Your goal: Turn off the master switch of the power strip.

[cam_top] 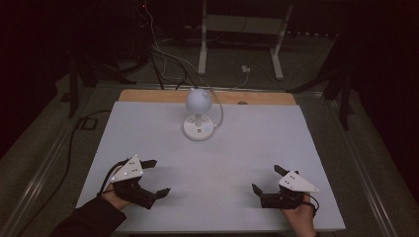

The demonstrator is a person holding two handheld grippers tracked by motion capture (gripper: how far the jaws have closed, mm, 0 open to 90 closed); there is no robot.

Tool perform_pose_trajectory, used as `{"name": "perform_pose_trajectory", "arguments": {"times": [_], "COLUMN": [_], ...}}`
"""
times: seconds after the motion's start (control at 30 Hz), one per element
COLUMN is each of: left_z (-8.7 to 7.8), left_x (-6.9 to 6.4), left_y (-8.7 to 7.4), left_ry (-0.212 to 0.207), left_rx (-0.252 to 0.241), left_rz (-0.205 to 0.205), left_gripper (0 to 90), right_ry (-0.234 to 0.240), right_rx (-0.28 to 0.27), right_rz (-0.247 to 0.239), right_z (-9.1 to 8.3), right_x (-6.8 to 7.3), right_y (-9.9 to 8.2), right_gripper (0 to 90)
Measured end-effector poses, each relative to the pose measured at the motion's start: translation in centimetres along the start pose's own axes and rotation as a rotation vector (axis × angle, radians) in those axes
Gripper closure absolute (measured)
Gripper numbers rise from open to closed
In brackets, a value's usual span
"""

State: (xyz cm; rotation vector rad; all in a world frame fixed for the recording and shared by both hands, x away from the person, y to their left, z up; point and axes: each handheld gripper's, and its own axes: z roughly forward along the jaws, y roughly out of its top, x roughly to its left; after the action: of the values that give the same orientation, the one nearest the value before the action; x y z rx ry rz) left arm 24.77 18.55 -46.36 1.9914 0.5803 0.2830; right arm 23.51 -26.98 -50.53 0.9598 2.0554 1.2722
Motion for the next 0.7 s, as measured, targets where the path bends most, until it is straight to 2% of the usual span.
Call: {"name": "perform_pose_trajectory", "arguments": {"times": [0.2, 0.7], "left_z": [1.6, 3.3], "left_x": [0.1, 0.9], "left_y": [1.3, 3.7], "left_ry": [-0.026, -0.024], "left_rx": [-0.006, -0.006], "left_rz": [0.01, 0.029], "left_gripper": [0.3, 0.3], "right_ry": [-0.003, 0.001], "right_rx": [0.007, 0.003], "right_rz": [0.0, 0.004], "right_z": [0.0, 0.0], "right_x": [0.0, -0.1], "right_y": [0.0, 0.0], "right_gripper": [0.0, 0.0]}}
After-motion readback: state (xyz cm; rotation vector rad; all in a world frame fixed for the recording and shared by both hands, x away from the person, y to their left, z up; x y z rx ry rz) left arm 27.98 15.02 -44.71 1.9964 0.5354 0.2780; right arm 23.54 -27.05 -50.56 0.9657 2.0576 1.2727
